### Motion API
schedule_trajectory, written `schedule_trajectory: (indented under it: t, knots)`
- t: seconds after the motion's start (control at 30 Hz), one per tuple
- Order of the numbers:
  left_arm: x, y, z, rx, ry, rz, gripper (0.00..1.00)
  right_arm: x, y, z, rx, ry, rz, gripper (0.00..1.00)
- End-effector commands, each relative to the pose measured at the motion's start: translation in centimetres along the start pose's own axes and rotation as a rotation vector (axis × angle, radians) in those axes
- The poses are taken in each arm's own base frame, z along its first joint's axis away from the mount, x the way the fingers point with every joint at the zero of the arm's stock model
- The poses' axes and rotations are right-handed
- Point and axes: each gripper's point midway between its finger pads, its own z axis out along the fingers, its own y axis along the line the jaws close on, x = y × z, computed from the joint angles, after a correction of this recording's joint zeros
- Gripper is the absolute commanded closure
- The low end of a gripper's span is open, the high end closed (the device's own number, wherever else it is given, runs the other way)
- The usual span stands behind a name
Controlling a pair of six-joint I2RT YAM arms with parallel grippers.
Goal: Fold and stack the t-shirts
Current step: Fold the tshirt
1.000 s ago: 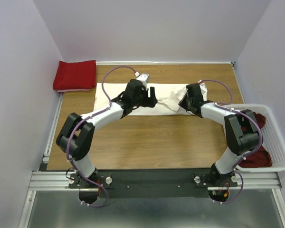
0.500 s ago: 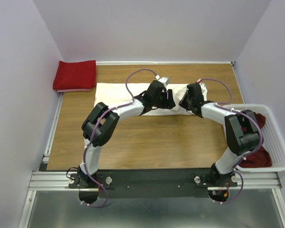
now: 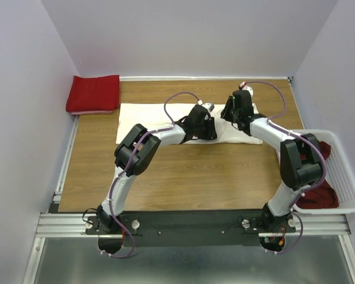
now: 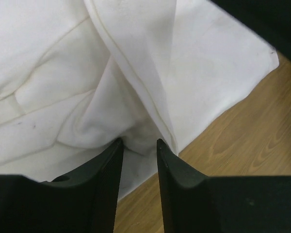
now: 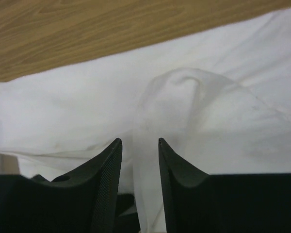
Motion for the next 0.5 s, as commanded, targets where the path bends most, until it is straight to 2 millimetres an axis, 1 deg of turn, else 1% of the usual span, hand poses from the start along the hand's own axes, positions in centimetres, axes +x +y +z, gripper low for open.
schedule_trajectory:
  t: [0.0,0.03,0.07,0.1,0.13,0.17,0.2,0.23,0.27,0.3,0.33,0.37,0.4,0.43,0.47]
  knots:
    - [0.8,-0.3,0.8,0.032,0.032,0.010,0.58,-3.0,0.4,1.4,0.014,-0.035,-0.128,0.56]
    - [1.0,-0.2,0.9,0.032,0.037,0.007,0.58,-2.6,0.0,2.2,0.030,-0.016,-0.144,0.52]
    - [1.0,-0.2,0.9,0.033,0.036,0.009,0.58,-2.7,0.1,2.7,0.015,-0.005,-0.173,0.52]
    - [1.0,-0.2,1.0,0.033,0.038,0.009,0.58,-4.3,0.5,3.1,-0.004,-0.022,-0.174,0.52]
    - [1.0,-0.2,1.0,0.034,0.036,0.014,0.58,-3.3,0.1,4.1,-0.013,0.021,-0.190,0.52]
    - [1.0,-0.3,1.0,0.034,0.036,0.016,0.58,-3.7,0.0,4.5,-0.019,0.024,-0.195,0.52]
    - [0.9,-0.2,1.0,0.035,0.035,0.016,0.58,-4.7,-0.1,4.9,-0.029,0.016,-0.198,0.52]
    - [0.8,-0.3,1.0,0.036,0.034,0.016,0.58,-4.5,-0.1,5.3,-0.050,0.038,-0.210,0.52]
    - [0.8,-0.3,1.0,0.036,0.034,0.016,0.58,-3.9,-0.7,6.2,-0.045,0.060,-0.232,0.51]
    - [0.9,-0.3,1.0,0.038,0.035,0.016,0.58,-3.9,-1.3,6.7,-0.040,0.072,-0.237,0.51]
    - [0.8,-0.4,1.0,0.040,0.035,0.016,0.58,-4.8,-1.1,7.0,-0.050,0.061,-0.249,0.51]
    - [0.9,-0.4,1.0,0.041,0.037,0.014,0.58,-4.3,-0.7,7.2,-0.096,0.086,-0.264,0.51]
    - [0.8,-0.4,1.0,0.043,0.037,0.015,0.58,-3.9,-1.5,8.1,-0.089,0.104,-0.259,0.51]
    - [1.0,-0.3,1.0,0.040,0.038,0.014,0.58,-3.8,-1.8,8.4,-0.093,0.112,-0.258,0.51]
    - [1.0,-0.4,1.0,0.042,0.039,0.012,0.58,-3.9,-1.5,8.7,-0.129,0.121,-0.254,0.51]
